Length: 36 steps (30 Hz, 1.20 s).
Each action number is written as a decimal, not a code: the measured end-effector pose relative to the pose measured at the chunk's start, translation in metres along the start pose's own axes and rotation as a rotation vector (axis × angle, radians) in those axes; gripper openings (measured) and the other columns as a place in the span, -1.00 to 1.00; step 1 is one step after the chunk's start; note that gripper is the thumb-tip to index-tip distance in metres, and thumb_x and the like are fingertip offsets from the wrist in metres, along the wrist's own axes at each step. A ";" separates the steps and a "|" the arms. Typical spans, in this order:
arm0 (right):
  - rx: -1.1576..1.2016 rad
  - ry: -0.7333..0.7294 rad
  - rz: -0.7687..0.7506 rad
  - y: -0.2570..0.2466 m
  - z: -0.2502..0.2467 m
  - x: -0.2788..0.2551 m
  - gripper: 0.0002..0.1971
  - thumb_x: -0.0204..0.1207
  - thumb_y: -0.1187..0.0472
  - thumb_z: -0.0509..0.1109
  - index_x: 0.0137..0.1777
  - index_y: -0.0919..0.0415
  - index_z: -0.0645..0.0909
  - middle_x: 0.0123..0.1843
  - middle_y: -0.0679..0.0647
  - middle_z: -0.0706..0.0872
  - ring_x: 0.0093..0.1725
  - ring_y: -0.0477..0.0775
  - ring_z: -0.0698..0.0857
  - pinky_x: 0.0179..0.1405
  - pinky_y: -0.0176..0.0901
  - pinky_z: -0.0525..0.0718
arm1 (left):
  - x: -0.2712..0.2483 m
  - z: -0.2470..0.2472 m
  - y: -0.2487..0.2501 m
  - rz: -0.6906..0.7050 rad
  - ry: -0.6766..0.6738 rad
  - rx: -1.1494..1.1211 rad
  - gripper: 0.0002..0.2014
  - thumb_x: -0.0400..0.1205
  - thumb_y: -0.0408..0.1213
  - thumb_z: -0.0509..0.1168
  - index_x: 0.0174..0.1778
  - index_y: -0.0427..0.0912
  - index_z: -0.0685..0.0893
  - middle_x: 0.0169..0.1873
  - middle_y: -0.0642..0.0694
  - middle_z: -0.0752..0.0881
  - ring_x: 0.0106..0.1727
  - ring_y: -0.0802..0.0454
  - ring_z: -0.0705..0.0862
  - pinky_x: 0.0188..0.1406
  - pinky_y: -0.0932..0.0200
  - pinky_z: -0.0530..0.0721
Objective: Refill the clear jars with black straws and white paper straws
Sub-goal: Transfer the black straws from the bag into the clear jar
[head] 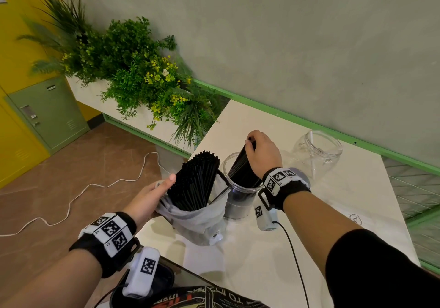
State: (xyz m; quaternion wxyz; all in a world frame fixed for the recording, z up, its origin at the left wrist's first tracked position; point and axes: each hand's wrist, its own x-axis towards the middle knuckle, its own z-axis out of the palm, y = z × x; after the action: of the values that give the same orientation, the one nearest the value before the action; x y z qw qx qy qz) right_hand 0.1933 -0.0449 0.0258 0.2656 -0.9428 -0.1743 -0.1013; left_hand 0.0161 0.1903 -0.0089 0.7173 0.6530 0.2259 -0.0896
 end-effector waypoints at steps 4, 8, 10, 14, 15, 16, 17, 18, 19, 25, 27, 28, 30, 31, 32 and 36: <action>-0.013 -0.075 0.034 0.002 -0.001 0.004 -0.77 0.69 0.18 0.13 0.22 0.12 0.57 0.14 0.11 0.66 0.08 0.17 0.63 0.00 -0.03 0.57 | 0.001 -0.001 0.000 -0.002 -0.002 0.004 -0.03 -0.10 0.59 0.43 0.17 0.09 0.71 0.01 -0.02 0.84 0.10 -0.05 0.79 0.30 -0.19 0.61; -0.011 -0.097 0.029 0.007 0.001 0.008 -0.71 0.71 0.16 0.13 0.24 0.07 0.65 0.14 0.13 0.66 0.13 0.19 0.62 0.06 -0.05 0.57 | 0.002 -0.001 0.000 -0.002 0.002 0.016 -0.03 -0.07 0.60 0.41 0.19 0.09 0.70 0.02 -0.05 0.83 0.12 -0.08 0.78 0.30 -0.20 0.62; 0.017 -0.049 0.011 0.010 0.001 0.007 -0.72 0.70 0.15 0.15 0.25 0.06 0.66 0.15 0.12 0.66 0.13 0.21 0.62 0.11 -0.03 0.57 | 0.002 -0.001 0.000 0.001 0.002 0.019 -0.05 -0.07 0.60 0.40 0.17 0.10 0.71 0.01 -0.07 0.84 0.10 -0.08 0.78 0.28 -0.19 0.63; 0.049 0.012 -0.061 0.014 -0.002 0.002 -0.71 0.71 0.08 0.17 0.31 0.05 0.64 0.25 0.09 0.64 0.23 0.22 0.55 0.28 0.02 0.49 | 0.002 0.000 0.000 0.007 -0.007 0.016 -0.04 -0.04 0.59 0.41 0.19 0.06 0.70 0.02 -0.06 0.83 0.11 -0.07 0.79 0.29 -0.20 0.63; 0.060 0.039 -0.100 0.014 -0.006 -0.003 -0.68 0.71 0.04 0.16 0.33 0.05 0.63 0.27 0.08 0.64 0.25 0.21 0.53 0.31 0.01 0.46 | 0.002 0.000 0.000 0.005 -0.009 0.015 -0.03 -0.05 0.58 0.41 0.21 0.06 0.70 0.02 -0.06 0.83 0.11 -0.07 0.79 0.29 -0.20 0.63; 0.075 0.072 -0.149 0.013 -0.010 -0.009 -0.64 0.70 -0.01 0.13 0.35 0.05 0.61 0.28 0.07 0.62 0.27 0.18 0.52 0.33 0.02 0.45 | 0.003 -0.001 0.000 0.003 -0.008 0.014 -0.02 -0.05 0.58 0.41 0.21 0.06 0.70 0.03 -0.05 0.83 0.10 -0.06 0.79 0.29 -0.20 0.63; 0.090 0.101 -0.202 0.013 -0.015 -0.016 -0.59 0.68 -0.07 0.09 0.38 0.05 0.57 0.31 0.06 0.60 0.30 0.15 0.49 0.36 0.04 0.43 | 0.003 -0.001 0.000 0.003 -0.008 0.014 -0.03 -0.04 0.59 0.41 0.22 0.07 0.69 0.03 -0.05 0.83 0.10 -0.06 0.79 0.29 -0.19 0.63; 0.096 0.115 -0.256 0.014 -0.020 -0.026 -0.55 0.66 -0.12 0.07 0.42 0.05 0.53 0.35 0.05 0.56 0.35 0.12 0.45 0.40 0.04 0.40 | 0.003 -0.001 0.000 0.004 -0.010 0.013 -0.04 -0.04 0.59 0.41 0.21 0.08 0.69 0.04 -0.04 0.83 0.10 -0.06 0.79 0.29 -0.20 0.62; 0.083 0.109 -0.311 0.016 -0.024 -0.036 -0.50 0.64 -0.16 0.08 0.47 0.05 0.47 0.42 0.05 0.51 0.41 0.11 0.40 0.45 0.04 0.34 | 0.003 -0.001 0.000 0.003 -0.011 0.015 -0.05 -0.03 0.59 0.41 0.21 0.09 0.69 0.04 -0.03 0.83 0.11 -0.06 0.79 0.30 -0.20 0.62; -0.268 -0.102 -0.528 0.044 -0.014 -0.057 -0.13 0.44 -0.51 0.10 0.66 -0.05 0.08 0.67 0.06 0.14 0.66 0.22 0.11 0.60 0.28 0.11 | 0.004 -0.005 -0.002 -0.015 0.005 0.027 -0.12 0.08 0.59 0.38 0.25 0.15 0.67 0.14 0.00 0.79 0.21 -0.05 0.73 0.38 -0.24 0.55; -0.361 -0.142 -0.540 0.041 -0.010 -0.044 -0.11 0.42 -0.54 0.06 0.66 -0.08 0.04 0.69 0.04 0.11 0.67 0.22 0.06 0.62 0.28 0.02 | 0.004 -0.007 -0.003 -0.017 0.011 0.030 -0.15 0.14 0.58 0.36 0.28 0.17 0.66 0.18 -0.01 0.77 0.24 -0.06 0.71 0.41 -0.27 0.51; -0.390 -0.157 -0.548 0.037 -0.009 -0.036 -0.12 0.43 -0.54 0.05 0.66 -0.09 0.04 0.69 0.03 0.11 0.67 0.21 0.05 0.62 0.26 -0.03 | 0.004 -0.006 -0.004 -0.020 0.012 0.029 -0.14 0.13 0.58 0.36 0.27 0.17 0.67 0.18 -0.01 0.77 0.23 -0.06 0.71 0.41 -0.27 0.51; -0.437 -0.171 -0.568 0.027 -0.005 -0.019 -0.16 0.45 -0.50 0.07 0.65 -0.10 0.09 0.68 0.02 0.18 0.66 0.20 0.09 0.60 0.25 -0.01 | 0.002 -0.004 -0.001 -0.018 0.008 0.027 -0.12 0.06 0.59 0.38 0.23 0.15 0.68 0.13 -0.01 0.80 0.19 -0.05 0.74 0.38 -0.24 0.55; -0.458 -0.173 -0.572 0.022 -0.003 -0.013 -0.18 0.45 -0.48 0.09 0.64 -0.10 0.13 0.66 0.02 0.25 0.64 0.21 0.15 0.59 0.27 0.04 | 0.001 -0.003 -0.001 -0.016 0.005 0.022 -0.11 0.03 0.59 0.39 0.21 0.14 0.69 0.10 -0.01 0.81 0.18 -0.05 0.75 0.37 -0.23 0.56; -0.473 -0.175 -0.569 0.016 -0.002 -0.007 -0.21 0.46 -0.46 0.11 0.63 -0.10 0.18 0.62 0.01 0.32 0.62 0.21 0.21 0.57 0.29 0.10 | 0.001 -0.003 -0.001 -0.014 0.004 0.017 -0.10 0.01 0.59 0.40 0.19 0.13 0.69 0.08 -0.01 0.81 0.17 -0.05 0.75 0.37 -0.23 0.56; -0.431 -0.281 -0.438 -0.002 0.005 0.005 -0.31 0.51 -0.35 0.20 0.59 -0.11 0.27 0.49 -0.02 0.51 0.47 0.18 0.43 0.45 0.19 0.40 | 0.001 -0.003 -0.001 -0.016 0.009 0.007 -0.08 0.02 0.58 0.41 0.23 0.11 0.67 0.07 -0.04 0.82 0.15 -0.07 0.77 0.36 -0.25 0.57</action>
State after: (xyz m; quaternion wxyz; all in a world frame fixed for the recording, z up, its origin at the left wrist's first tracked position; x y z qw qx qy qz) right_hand 0.1980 -0.0389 0.0243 0.0055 -0.9222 -0.3822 -0.0594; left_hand 0.0158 0.1933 -0.0107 0.7132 0.6542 0.2341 -0.0933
